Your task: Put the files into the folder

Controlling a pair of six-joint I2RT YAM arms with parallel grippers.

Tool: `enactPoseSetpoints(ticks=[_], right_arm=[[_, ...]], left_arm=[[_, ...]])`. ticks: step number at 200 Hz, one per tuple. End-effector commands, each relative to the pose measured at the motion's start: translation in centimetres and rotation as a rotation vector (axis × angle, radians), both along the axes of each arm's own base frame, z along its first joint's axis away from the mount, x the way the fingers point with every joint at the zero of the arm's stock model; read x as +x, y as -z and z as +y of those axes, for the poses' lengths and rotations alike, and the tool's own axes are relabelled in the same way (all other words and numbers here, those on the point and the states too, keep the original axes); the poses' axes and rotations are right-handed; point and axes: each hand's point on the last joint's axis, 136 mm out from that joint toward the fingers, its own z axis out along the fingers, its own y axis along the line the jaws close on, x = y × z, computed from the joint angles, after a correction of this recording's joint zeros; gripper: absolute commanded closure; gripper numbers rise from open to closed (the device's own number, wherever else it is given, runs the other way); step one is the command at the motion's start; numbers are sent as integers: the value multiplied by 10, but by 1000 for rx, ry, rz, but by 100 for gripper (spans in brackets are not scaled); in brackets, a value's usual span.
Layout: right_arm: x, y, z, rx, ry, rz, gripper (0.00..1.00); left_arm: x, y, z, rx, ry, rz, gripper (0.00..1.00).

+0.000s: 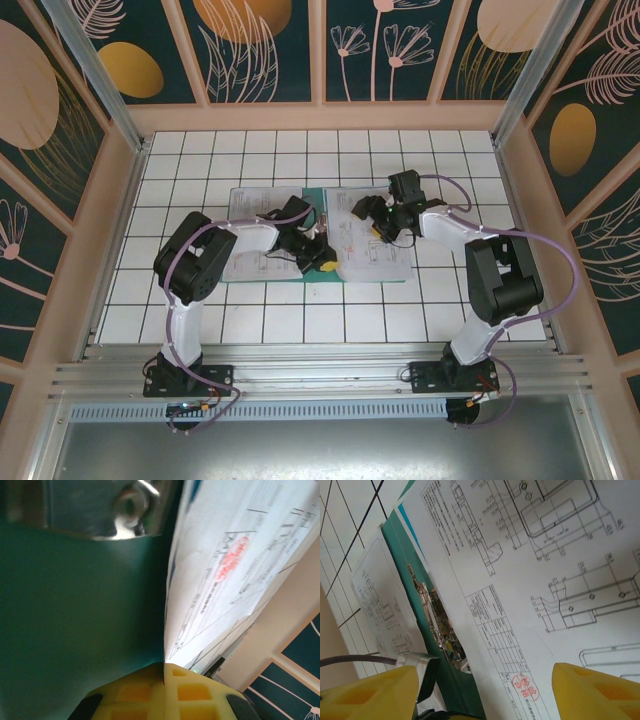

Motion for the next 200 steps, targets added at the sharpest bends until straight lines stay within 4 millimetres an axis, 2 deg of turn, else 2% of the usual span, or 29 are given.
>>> enactPoseSetpoints(ticks=[1, 120, 172, 185, 200], right_arm=[[0, -8, -2, -9, -8, -25, 28], [-1, 31, 22, 17, -81, 53, 29], [-1, 48, 26, 13, -84, 85, 29], [-2, 51, 27, 13, -87, 90, 29], [-3, 54, 27, 8, -88, 96, 29]], left_arm=[[3, -10, 2, -22, -14, -7, 100], [7, -12, 12, 5, -64, -24, 100], [4, -13, 16, 17, -68, -29, 100], [2, -13, 18, 23, -71, -29, 87], [2, -13, 20, 29, -76, -32, 81]])
